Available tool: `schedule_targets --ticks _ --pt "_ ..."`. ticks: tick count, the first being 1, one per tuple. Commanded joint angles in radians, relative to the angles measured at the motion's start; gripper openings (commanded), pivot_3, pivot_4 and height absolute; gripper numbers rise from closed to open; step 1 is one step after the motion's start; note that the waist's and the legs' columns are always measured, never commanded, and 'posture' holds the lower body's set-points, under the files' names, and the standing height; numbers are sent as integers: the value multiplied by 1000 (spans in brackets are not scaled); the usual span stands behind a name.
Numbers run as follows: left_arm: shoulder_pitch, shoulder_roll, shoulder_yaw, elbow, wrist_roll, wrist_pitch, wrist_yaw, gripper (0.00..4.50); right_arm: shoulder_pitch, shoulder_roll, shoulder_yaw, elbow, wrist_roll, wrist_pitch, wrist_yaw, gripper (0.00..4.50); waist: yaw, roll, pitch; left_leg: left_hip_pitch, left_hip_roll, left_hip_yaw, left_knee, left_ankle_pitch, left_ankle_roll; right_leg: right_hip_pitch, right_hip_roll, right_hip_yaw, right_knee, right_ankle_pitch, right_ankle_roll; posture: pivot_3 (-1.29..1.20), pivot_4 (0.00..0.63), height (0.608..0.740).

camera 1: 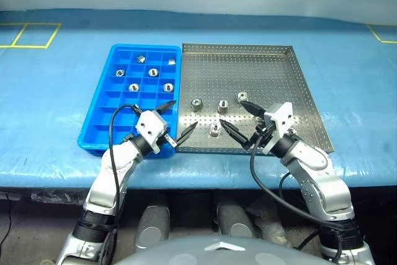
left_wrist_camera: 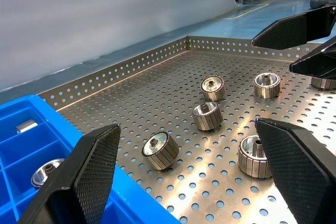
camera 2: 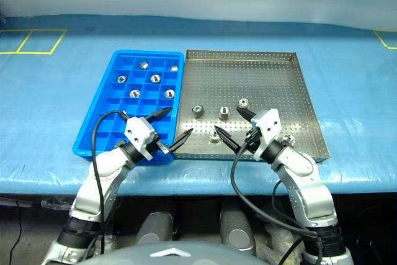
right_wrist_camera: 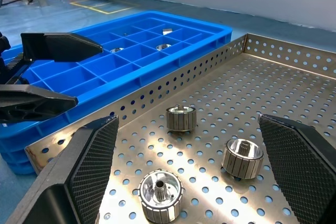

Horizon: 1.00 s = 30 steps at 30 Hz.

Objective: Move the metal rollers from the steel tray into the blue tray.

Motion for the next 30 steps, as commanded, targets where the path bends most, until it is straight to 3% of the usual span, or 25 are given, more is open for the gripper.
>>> schedule_targets --ticks 1,18,30 --pt "-9 5 0 -32 -2 2 -3 4489 -5 6 1 -36 3 -16 -3 4500 0 0 0 0 0 0 0 0 0 0 0 0 0 0 0 -57 150 740" --pt "-42 -3 13 -52 -33 76 1 4489 18 12 14 -46 -8 -15 -15 4500 0 0 0 0 0 0 0 0 0 0 0 0 0 0 0 -64 150 740" --pt "-274 14 -6 -21 -28 376 9 4489 62 31 9 -62 -20 -32 -58 4500 -23 0 0 0 0 0 2 0 0 1 0 0 0 1 2 -114 150 740"
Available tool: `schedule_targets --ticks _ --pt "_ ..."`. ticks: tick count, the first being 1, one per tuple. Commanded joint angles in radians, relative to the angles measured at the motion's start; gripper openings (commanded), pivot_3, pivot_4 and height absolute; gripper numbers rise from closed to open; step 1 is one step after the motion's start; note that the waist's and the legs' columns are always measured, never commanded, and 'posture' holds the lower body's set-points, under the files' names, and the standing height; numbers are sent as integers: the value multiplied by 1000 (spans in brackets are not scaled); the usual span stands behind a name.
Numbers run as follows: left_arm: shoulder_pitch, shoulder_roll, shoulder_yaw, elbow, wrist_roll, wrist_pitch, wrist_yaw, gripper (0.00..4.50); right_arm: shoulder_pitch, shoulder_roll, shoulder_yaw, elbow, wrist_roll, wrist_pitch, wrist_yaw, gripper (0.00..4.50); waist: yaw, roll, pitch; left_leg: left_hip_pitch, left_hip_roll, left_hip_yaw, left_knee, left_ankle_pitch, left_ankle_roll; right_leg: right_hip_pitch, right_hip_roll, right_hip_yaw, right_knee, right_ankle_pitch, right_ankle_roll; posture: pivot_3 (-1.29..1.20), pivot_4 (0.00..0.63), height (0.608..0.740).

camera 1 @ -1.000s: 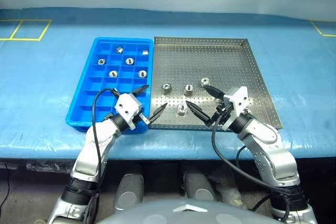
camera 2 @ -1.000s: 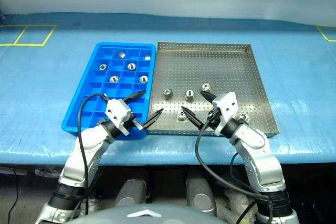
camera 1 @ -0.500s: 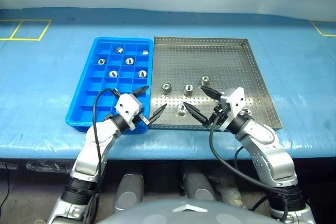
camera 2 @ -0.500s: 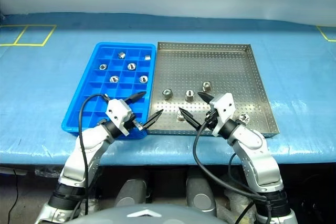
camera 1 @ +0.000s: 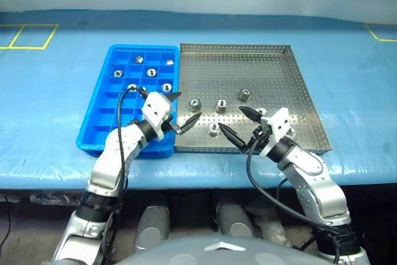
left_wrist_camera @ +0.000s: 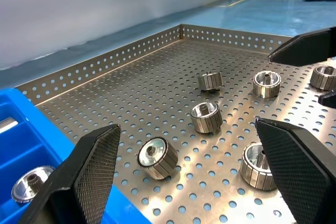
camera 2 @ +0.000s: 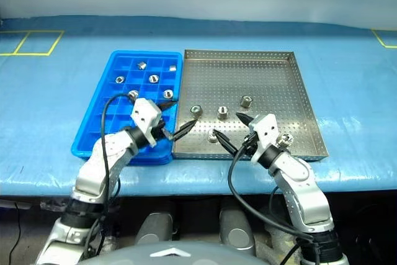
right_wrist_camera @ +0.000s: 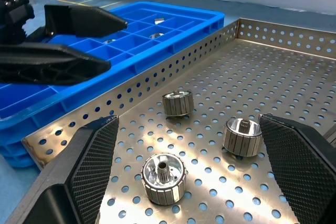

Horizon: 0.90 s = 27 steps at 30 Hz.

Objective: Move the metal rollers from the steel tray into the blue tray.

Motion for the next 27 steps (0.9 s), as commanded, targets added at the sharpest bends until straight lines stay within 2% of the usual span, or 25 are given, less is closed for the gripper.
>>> schedule_targets --ticks 1,4,9,13,19,27 --pt "-91 13 -11 -6 16 112 17 4489 15 6 -12 -56 -5 -31 -13 4500 -5 0 0 0 0 0 0 0 0 0 0 0 0 0 0 -114 150 740" --pt "-180 49 -38 32 15 245 -21 4489 23 8 -12 -61 -10 -35 -19 4500 -12 0 0 0 0 0 0 0 0 0 0 0 0 0 1 -125 150 740" --pt "-322 107 -82 155 46 302 -98 4489 29 12 -8 -60 -18 -43 -24 4500 -27 0 0 0 0 0 2 0 0 0 1 1 1 0 1 -140 150 740" --pt "-423 145 -127 291 76 282 -180 4489 32 13 -6 -61 -22 -47 -26 4500 -30 0 0 -1 0 0 2 0 0 0 1 1 1 0 1 -143 150 740" --pt "-561 136 -156 494 85 252 -307 4489 38 19 -5 -63 -31 -52 -29 4500 -33 0 0 -2 0 0 3 0 1 -1 1 1 1 1 1 -160 150 740" --pt "-643 151 -215 626 122 191 -483 4489 47 17 -4 -63 -47 -57 -37 4500 -46 0 0 -5 0 -1 3 -1 1 -3 1 1 0 3 6 -174 150 740"
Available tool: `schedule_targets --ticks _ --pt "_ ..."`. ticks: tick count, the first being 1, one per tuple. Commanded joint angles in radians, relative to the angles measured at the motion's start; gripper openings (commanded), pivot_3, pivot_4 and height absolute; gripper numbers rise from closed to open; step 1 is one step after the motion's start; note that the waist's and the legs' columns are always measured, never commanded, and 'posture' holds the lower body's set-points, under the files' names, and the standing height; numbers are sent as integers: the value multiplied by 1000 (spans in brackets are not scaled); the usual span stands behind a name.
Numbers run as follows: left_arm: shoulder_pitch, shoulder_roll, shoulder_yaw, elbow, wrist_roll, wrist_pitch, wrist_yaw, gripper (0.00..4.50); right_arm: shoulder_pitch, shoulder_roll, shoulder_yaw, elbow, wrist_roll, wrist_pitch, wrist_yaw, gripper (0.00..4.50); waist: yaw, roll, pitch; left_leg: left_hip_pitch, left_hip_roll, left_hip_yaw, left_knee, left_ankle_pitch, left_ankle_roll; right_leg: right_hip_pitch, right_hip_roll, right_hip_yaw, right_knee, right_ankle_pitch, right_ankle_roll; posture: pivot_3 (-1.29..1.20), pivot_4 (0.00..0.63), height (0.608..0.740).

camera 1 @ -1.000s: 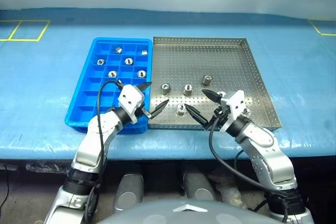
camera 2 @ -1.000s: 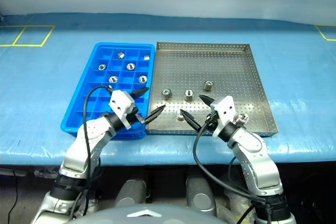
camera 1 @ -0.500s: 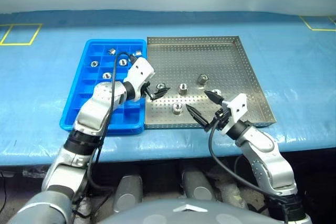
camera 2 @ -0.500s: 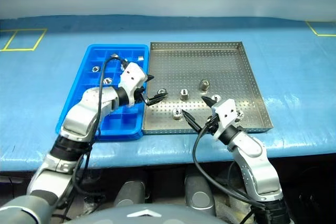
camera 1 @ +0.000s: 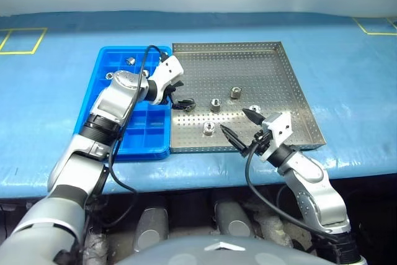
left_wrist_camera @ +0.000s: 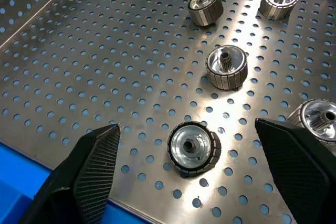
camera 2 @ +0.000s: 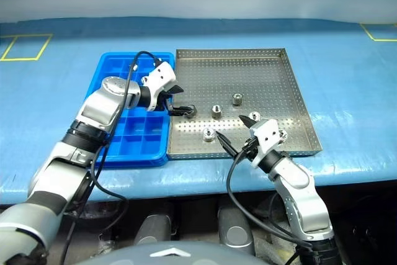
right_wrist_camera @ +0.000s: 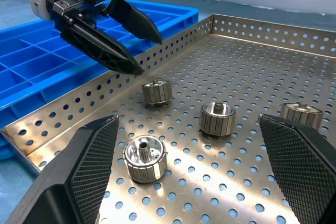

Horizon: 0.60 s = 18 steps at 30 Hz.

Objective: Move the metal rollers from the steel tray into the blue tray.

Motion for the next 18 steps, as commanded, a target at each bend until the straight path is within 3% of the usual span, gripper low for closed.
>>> schedule_targets --ticks 1,9,18 --pt "-41 17 -25 19 26 -34 -76 4489 0 0 -6 -40 1 -20 -3 4500 -5 0 0 0 0 0 0 0 0 0 0 0 0 0 0 -179 150 740" --pt "-75 6 -85 107 138 -130 -86 4489 9 6 0 -40 -9 -23 -6 4500 -17 0 0 -4 0 -1 7 -1 2 -1 1 0 1 0 0 -184 150 740" --pt "-74 -56 -76 156 174 -193 -86 4489 12 11 5 -39 -12 -25 -8 4500 -17 0 0 -5 -1 0 11 -2 3 -1 0 2 1 1 1 -184 150 740"
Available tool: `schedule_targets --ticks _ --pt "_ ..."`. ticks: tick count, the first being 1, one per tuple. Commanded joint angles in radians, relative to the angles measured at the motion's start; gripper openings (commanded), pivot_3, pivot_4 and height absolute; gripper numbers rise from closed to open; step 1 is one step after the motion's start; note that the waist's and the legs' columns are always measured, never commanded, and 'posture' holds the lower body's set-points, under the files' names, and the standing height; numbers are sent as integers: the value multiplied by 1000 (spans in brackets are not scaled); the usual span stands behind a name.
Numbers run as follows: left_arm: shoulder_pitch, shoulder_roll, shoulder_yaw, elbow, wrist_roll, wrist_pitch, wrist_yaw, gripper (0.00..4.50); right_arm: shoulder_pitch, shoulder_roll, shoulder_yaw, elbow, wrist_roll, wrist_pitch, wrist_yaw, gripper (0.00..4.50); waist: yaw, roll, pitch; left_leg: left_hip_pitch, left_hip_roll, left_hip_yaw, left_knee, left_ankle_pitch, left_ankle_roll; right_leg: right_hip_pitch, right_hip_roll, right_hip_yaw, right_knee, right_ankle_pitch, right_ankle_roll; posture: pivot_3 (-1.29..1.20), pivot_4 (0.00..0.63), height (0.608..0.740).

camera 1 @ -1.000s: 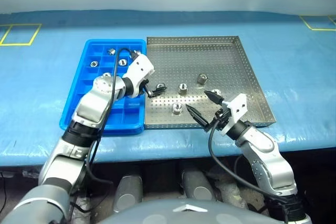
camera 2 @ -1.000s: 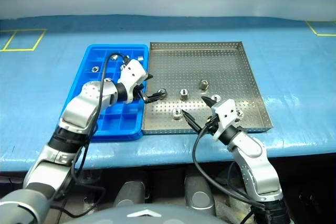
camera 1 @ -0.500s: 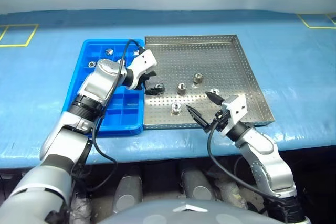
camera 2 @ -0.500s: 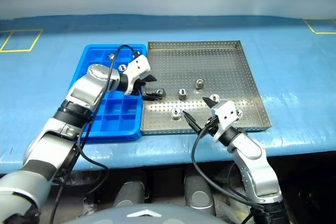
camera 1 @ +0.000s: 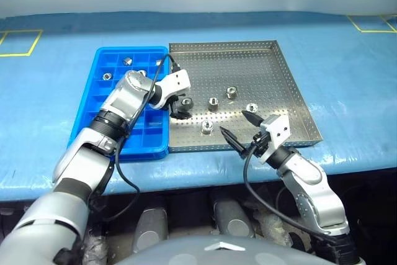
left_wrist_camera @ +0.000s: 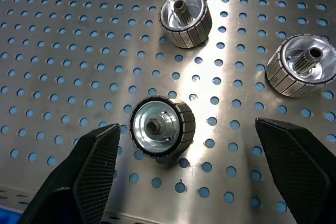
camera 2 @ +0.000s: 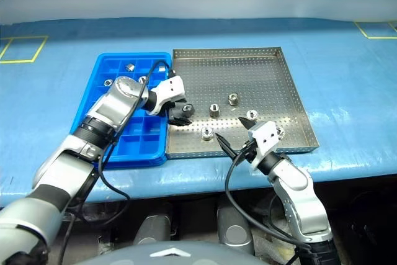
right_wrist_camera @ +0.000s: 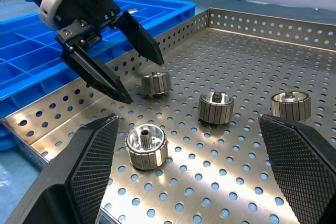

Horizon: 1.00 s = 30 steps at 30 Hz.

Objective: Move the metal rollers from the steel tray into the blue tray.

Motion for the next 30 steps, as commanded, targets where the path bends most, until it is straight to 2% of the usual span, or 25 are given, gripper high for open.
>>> schedule_targets --ticks 1,12,15,21,23,25,30 --pt "-30 -13 7 9 21 -35 4 4489 -2 3 -4 -39 3 -24 -3 4500 0 0 0 0 0 0 0 0 0 0 0 0 0 0 0 -184 150 740" --pt "-41 -40 -21 86 119 -82 42 4489 -2 12 4 -33 -1 -29 -5 4500 -2 0 0 1 0 1 0 0 0 1 0 1 0 0 0 -192 150 740" --pt "-12 -72 -33 92 125 -78 34 3896 -1 21 9 -33 -2 -33 -8 4500 0 2 -1 1 0 1 1 0 0 2 0 1 0 0 0 -197 150 740" --pt "19 -85 -44 91 135 -60 -10 1875 12 32 6 -41 -6 -40 -16 4500 -18 2 -2 1 0 2 1 -1 1 1 0 3 0 1 1 -213 150 740" --pt "4 -88 -42 125 170 -57 56 1347 16 32 5 -43 -6 -42 -19 4500 -22 2 -2 2 0 2 1 -1 1 1 1 3 1 1 1 -213 150 740" --pt "-12 -90 -34 156 197 -61 128 1336 17 31 7 -42 -6 -45 -21 4500 -23 2 -2 2 0 2 2 -1 1 2 1 3 1 1 1 -212 150 740" --pt "-14 -83 26 107 153 -40 135 1336 6 29 10 -35 -6 -44 -21 4500 -34 2 -2 4 0 4 3 0 1 3 1 5 1 2 3 -197 150 740"
